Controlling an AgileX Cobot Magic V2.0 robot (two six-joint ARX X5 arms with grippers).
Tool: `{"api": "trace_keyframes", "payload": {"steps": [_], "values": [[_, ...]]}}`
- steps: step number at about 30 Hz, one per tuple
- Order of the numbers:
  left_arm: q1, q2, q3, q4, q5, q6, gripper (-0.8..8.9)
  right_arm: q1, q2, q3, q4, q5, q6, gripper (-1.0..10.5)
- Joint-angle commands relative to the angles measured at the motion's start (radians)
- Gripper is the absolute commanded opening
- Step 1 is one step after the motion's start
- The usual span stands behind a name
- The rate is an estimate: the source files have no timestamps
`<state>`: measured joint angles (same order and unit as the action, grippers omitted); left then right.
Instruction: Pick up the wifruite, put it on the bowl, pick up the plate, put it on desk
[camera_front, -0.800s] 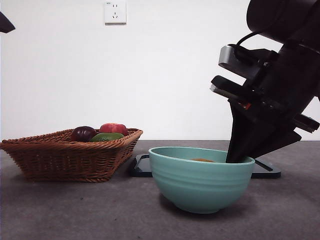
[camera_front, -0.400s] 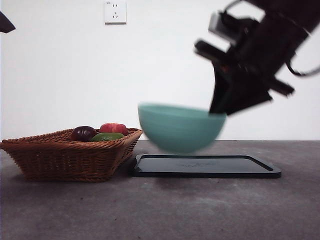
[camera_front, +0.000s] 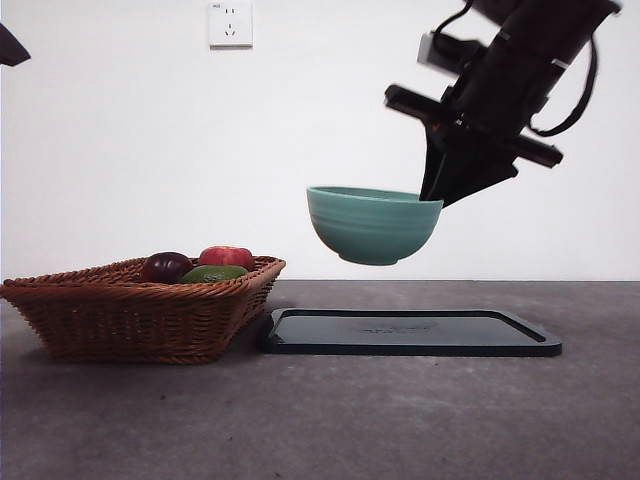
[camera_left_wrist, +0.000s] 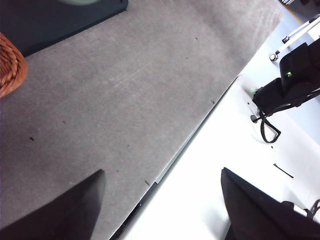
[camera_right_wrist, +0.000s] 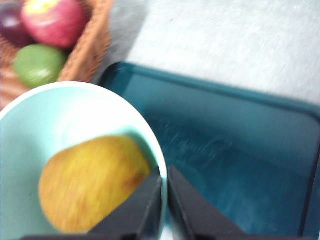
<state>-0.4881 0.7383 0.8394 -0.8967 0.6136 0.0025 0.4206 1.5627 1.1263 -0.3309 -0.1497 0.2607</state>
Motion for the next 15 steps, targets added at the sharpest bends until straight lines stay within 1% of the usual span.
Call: {"api": "trace_keyframes", "payload": {"steps": [1,8,15], "values": [[-0.004,0.005,0.014,0.004,0.008,0.012,3.73,-0.013,0.066,0.050,0.009,0.001,-0.016,0.1],[-0.004,0.005,0.014,0.003,0.008,0.013,3.73,-0.050,0.176,0.067,0.059,0.001,-0.025,0.1],[-0.004,0.005,0.014,0.002,0.008,0.012,3.73,-0.058,0.243,0.067,0.089,0.000,-0.027,0.1]]}}
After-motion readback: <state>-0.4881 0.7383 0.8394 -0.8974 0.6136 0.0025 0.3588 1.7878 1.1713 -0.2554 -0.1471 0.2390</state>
